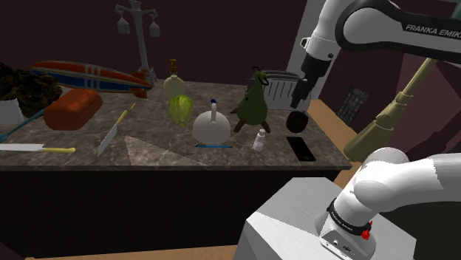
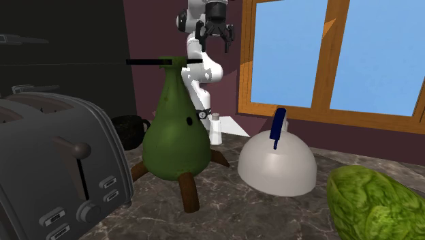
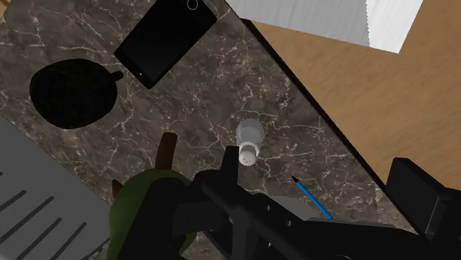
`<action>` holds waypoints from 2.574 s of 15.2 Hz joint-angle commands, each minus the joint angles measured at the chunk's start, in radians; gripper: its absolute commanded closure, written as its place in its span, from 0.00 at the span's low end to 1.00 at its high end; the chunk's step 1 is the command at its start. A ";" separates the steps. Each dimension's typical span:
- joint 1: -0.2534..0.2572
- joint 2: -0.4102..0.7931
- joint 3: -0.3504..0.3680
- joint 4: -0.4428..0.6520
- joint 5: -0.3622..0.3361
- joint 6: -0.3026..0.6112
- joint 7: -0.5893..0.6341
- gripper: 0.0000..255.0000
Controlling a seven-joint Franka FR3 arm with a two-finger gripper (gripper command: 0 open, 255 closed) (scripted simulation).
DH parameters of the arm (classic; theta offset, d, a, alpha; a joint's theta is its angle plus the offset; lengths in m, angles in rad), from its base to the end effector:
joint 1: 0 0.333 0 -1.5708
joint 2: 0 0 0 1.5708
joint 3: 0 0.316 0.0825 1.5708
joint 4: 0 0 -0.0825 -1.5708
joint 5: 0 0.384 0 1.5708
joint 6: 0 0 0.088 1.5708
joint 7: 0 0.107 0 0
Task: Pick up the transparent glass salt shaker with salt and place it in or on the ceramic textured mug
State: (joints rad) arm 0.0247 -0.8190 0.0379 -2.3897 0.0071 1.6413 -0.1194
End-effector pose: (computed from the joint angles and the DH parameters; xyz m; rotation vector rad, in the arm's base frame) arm 0.3041 0.0233 0.5909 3.1054 0.2657 0.1083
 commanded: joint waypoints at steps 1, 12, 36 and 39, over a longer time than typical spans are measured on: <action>0.000 0.000 0.000 0.000 0.000 0.000 0.000 0.00; -0.006 0.298 -0.083 -0.098 0.024 0.343 -0.092 0.00; 0.008 0.569 -0.121 -0.139 0.078 0.621 -0.166 1.00; 0.008 0.569 -0.121 -0.139 0.078 0.621 -0.166 1.00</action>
State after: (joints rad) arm 0.0328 -0.2504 -0.0833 -2.5285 0.0852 2.2627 -0.2850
